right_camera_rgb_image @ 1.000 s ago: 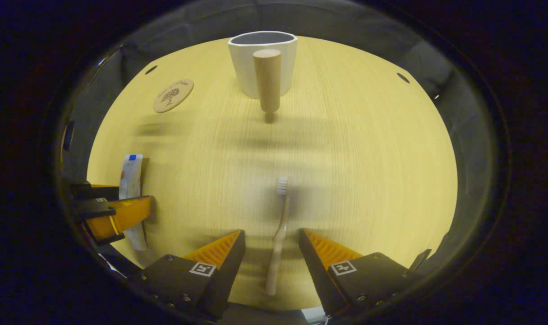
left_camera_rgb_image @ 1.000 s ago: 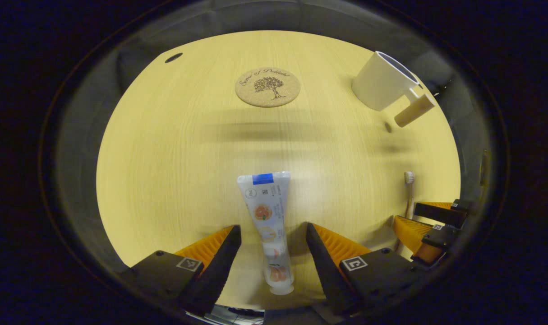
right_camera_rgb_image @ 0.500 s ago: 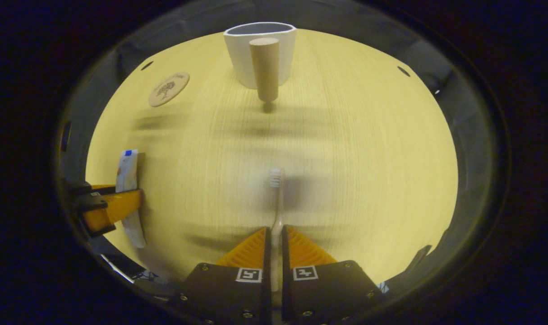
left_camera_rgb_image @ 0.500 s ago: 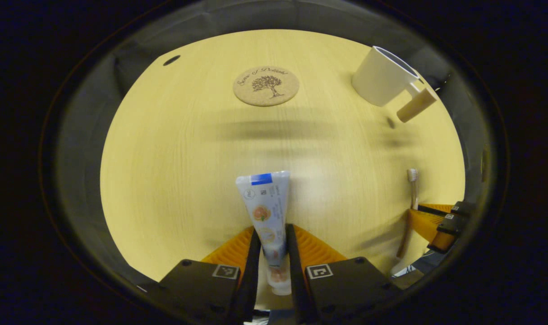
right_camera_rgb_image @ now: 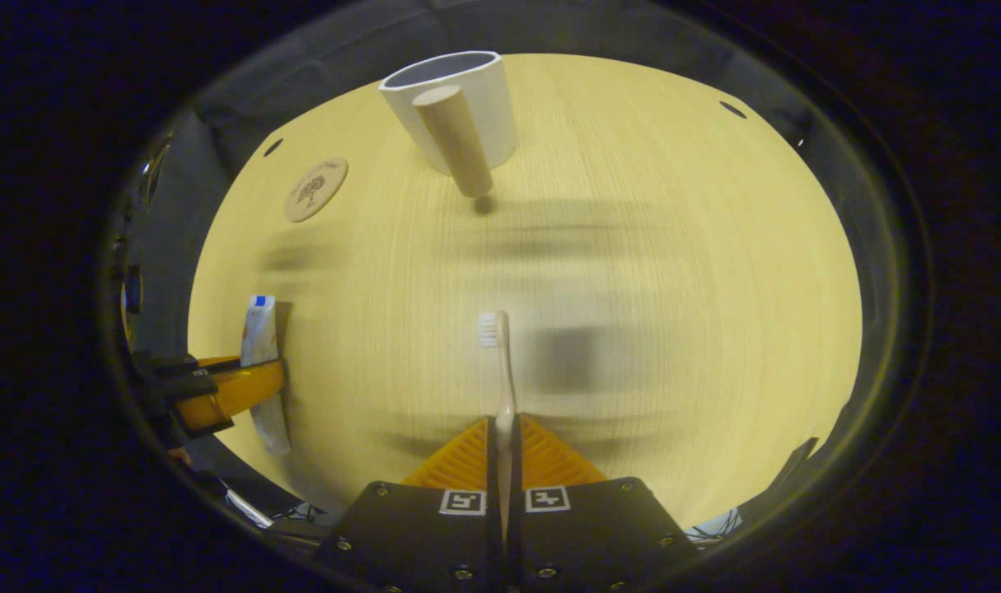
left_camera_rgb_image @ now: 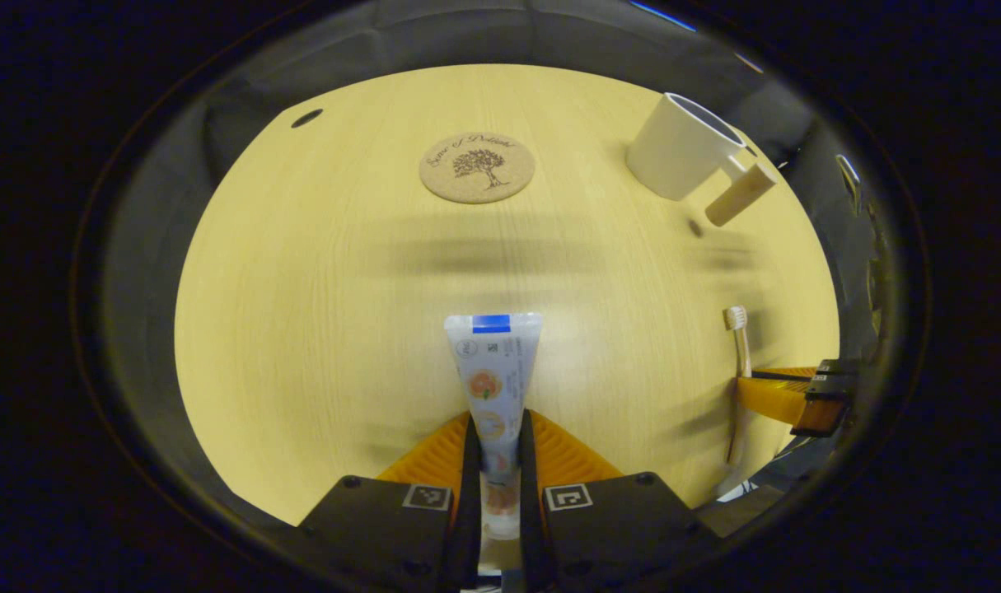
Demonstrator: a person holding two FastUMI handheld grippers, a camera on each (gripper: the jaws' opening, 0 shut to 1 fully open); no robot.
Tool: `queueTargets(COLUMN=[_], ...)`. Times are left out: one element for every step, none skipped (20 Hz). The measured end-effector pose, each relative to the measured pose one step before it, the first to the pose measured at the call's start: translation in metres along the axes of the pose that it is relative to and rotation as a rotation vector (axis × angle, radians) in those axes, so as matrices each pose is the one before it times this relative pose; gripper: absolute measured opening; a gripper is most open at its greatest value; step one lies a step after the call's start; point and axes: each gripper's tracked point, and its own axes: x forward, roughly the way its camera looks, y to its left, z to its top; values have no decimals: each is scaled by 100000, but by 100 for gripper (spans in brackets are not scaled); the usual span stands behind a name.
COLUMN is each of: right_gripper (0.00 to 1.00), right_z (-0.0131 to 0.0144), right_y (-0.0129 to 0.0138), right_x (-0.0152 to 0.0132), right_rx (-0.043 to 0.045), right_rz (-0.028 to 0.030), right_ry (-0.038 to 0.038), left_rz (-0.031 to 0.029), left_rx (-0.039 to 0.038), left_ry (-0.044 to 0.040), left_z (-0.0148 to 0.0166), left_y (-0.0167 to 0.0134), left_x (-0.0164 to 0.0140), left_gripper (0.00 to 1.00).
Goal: Put the toothbrush and toothpaste on the desktop into the cup, then pick up the cup and place it on the coaster on the desktop.
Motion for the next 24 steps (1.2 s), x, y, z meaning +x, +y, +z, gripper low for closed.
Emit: queueTargets(right_gripper=[3,2,3,3,3,3,3,3,3,3,3,3,3,3,3,3,3,3,3,3,3,3,3,3], right_z=[72,-49,3,108,141,-3,149,215,326,268,411,413,519,393,518,496,596,585,748,688,892,784,901,1119], right_y=[113,171,245,170,291,211,213,355,401,413,367,332,257,249,210,341,311,251,250,435,348,148,208,332], right_x=[-169,-148,-252,-167,-273,-293,-361,-277,-485,-352,-445,-481,-537,-502,-463,-405,-393,-413,-285,-325,-237,-384,-283,-175], right_rx=[433,405,70,431,-182,-525,-689,-426,102,-62,-11,-233,-684,-683,-299,-198,-350,-544,-548,-512,-373,-598,-926,-1029], right_rz=[988,789,1306,1083,1308,878,951,1654,1874,1871,1666,1459,1000,850,932,1192,1148,1045,1285,1745,1552,1532,1932,2048], right_ry=[-1053,-914,-633,-1424,-1239,-1410,-1483,-1878,-2275,-1814,-2111,-2751,-2422,-2323,-2403,-2559,-2458,-2532,-2693,-2641,-2788,-3341,-3539,-4054], left_rz=[850,127,306,131,168,-189,128,-396,-616,-643,-643,-598,-422,-284,-346,-951,-521,-342,-355,-562,-878,-615,-490,-1017], left_rx=[-844,-366,-436,344,207,-18,-358,-635,-977,-797,-551,-29,319,250,-293,-455,-569,-496,-664,-907,-1002,-1340,-1660,-1679], left_ry=[-736,-1055,-1241,-1163,-1637,-1639,-969,-1525,-1887,-1884,-2386,-2213,-2213,-1938,-1905,-2325,-2499,-2543,-2381,-2249,-1984,-1987,-1924,-2480], left_z=[43,115,121,139,158,212,70,178,231,208,252,253,364,273,384,459,527,555,606,466,594,625,583,632], left_y=[309,76,27,-16,-23,-181,-68,-208,-245,-201,-134,-104,-201,-131,-169,-321,-188,-187,-227,20,-298,-404,-364,-499], left_x=[-104,-245,-187,-315,-305,-321,-245,-256,-267,-406,-412,-536,-473,-367,-501,-407,-514,-419,-430,-535,-463,-112,-186,-115], left_gripper=[25,25,25,27,27,27,27,27,27,27,27,27,27,27,27,25,26,25,25,27,27,27,27,26])
